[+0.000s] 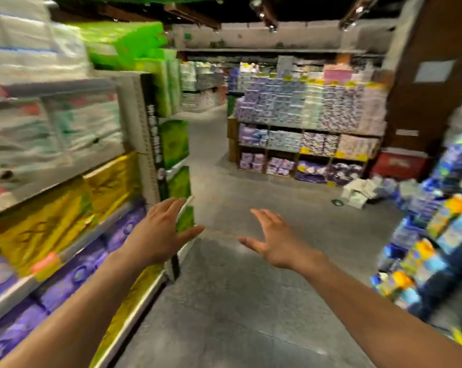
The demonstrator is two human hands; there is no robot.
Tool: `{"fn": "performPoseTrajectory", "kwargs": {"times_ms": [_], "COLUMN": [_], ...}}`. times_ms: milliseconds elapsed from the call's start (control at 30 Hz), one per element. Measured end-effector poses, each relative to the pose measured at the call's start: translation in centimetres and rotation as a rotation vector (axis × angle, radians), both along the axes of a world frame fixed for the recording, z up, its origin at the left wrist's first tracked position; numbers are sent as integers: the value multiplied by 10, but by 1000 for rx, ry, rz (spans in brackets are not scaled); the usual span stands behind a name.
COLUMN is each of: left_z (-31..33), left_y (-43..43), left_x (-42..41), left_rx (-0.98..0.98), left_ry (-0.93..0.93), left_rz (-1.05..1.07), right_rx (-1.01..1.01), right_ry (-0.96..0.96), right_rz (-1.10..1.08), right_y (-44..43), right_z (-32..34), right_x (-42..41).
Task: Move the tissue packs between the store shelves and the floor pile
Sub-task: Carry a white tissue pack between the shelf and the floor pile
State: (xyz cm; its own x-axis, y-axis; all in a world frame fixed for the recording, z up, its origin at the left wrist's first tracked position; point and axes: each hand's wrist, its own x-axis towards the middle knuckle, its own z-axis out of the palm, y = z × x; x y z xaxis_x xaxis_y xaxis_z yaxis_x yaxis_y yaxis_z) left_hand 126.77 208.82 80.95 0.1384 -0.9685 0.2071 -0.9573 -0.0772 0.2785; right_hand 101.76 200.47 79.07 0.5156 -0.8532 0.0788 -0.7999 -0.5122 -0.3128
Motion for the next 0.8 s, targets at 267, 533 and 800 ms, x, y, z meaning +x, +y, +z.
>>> {"fn": "performPoseTrajectory", "kwargs": {"times_ms": [267, 533, 800], "left_z": [-39, -56, -47], "left_y": [-221, -479, -691], "left_x": [-111, -200, -323], "left_rx": [90, 61, 81], "left_ry": [6, -13, -81], "left_rz": [-277, -562, -800], "right_rx": [137, 151, 151], "right_ry": [-17, -40, -131], "right_rz": [-307, -601, -822], "right_y": [-146, -329, -480], "right_z": [-32, -34, -41], "right_x": [-131, -226, -324]}}
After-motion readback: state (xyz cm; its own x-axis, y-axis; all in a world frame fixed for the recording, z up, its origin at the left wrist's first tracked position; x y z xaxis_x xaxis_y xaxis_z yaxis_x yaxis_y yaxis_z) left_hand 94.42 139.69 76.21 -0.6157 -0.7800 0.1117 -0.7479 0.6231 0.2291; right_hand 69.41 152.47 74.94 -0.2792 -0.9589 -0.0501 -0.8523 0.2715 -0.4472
